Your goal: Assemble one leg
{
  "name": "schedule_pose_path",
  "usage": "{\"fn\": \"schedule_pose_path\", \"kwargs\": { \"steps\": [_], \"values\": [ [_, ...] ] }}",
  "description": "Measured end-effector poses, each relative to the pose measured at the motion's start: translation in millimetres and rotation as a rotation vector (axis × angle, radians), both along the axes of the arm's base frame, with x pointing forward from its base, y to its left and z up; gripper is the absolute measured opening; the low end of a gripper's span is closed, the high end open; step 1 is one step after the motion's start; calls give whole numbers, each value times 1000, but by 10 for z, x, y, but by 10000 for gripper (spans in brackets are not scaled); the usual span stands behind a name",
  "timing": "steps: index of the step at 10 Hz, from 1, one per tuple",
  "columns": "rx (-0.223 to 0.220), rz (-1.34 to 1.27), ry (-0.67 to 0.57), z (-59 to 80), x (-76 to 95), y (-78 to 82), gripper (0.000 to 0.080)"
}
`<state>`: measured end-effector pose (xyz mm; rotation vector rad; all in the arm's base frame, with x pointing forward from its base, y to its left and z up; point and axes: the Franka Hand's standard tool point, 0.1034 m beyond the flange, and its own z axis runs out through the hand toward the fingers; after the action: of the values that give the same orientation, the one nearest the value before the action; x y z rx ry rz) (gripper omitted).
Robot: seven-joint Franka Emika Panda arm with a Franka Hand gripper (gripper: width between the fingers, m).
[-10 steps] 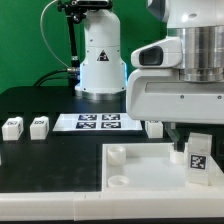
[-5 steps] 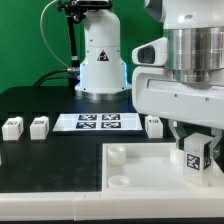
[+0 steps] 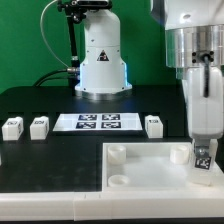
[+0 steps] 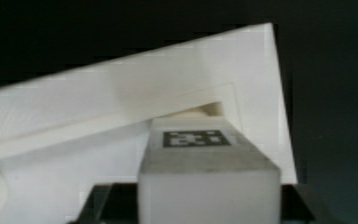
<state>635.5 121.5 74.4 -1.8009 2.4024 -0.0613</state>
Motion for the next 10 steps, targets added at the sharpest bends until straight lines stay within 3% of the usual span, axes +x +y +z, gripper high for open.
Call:
{"fn": "schedule_pose_path", "kwargs": {
  "steps": [2,3,4,5,8,10],
  "values": [
    [-13,96,-4,-3,0,-3,302],
    [-35,245,-14,7,16,-26,473],
    [-71,482,-29,11,37,-43,473],
    [-93,634,-34,-6,29,-35,615],
    [-134,905,-44,-10,29,-54,648],
    [-203,1268,-26,-31,24,-38,649]
  ]
}}
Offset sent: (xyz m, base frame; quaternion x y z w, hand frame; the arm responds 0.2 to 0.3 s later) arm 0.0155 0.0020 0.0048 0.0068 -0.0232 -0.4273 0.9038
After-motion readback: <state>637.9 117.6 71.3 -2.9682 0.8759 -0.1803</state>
